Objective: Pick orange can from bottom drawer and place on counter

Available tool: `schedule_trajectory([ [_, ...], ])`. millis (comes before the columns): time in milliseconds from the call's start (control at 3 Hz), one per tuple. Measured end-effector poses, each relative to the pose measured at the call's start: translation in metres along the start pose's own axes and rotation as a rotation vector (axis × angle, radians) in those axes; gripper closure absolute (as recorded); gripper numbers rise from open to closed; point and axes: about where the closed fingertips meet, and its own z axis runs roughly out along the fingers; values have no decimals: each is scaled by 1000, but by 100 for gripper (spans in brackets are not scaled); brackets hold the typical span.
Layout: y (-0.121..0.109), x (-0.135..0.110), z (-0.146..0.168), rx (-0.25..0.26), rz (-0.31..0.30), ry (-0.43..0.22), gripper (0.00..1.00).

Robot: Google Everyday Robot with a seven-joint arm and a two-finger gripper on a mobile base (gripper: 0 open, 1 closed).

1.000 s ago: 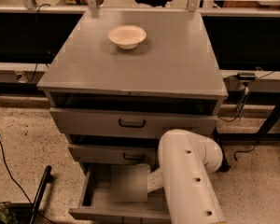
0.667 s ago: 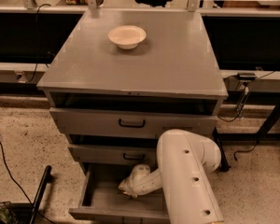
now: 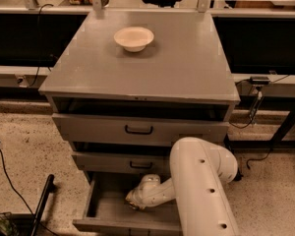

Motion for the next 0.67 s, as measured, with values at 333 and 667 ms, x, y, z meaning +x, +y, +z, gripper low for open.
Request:
schedule_trajectory([
  [333,-9,-9,-19,138,53,-35,78],
  [667,-20,-24,-64,382,91,-80,100],
])
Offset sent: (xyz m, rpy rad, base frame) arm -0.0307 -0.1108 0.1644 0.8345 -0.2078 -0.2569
